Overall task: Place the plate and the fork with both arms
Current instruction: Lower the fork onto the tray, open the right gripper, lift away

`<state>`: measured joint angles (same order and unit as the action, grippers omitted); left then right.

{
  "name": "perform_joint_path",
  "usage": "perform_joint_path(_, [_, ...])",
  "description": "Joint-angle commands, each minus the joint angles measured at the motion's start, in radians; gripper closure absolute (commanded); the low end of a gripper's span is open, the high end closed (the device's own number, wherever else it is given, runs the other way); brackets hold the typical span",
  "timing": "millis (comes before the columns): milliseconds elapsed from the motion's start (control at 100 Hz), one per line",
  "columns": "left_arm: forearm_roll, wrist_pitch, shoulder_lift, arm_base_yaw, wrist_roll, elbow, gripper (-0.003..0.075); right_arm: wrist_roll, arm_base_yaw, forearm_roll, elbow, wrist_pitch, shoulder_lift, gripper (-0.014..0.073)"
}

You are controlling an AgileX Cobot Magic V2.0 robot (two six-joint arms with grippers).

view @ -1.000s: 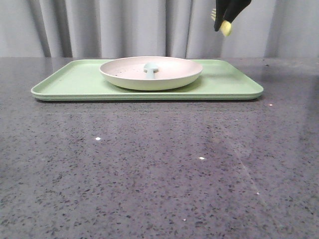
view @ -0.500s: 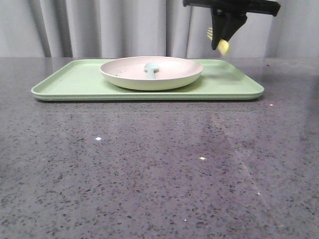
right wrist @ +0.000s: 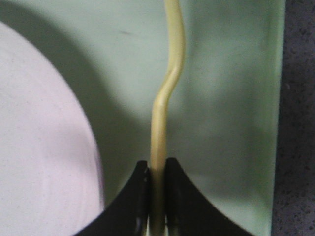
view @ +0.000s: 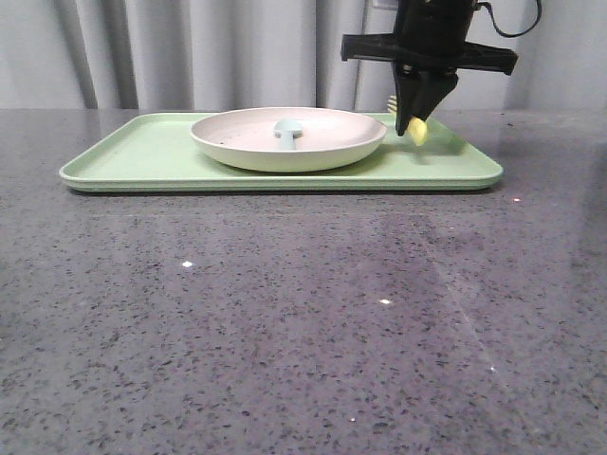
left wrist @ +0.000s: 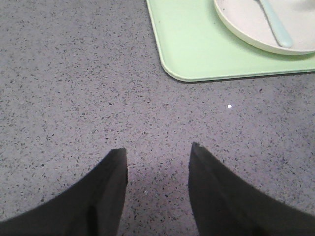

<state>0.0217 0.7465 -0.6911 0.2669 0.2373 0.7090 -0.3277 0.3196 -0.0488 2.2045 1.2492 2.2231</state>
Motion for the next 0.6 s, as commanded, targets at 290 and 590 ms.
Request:
perform_joint_path(290, [0.005, -0.064, 0.004, -0.003, 0.005, 0.027, 0.0420, 0.014, -0.003, 0.008, 0.025, 0.096, -0.051, 0.0596])
perform_joint_path(590, [0.005, -0.064, 0.004, -0.003, 0.005, 0.027, 0.0420, 0.014, -0.003, 0.008, 0.025, 0.096, -0.051, 0.0595])
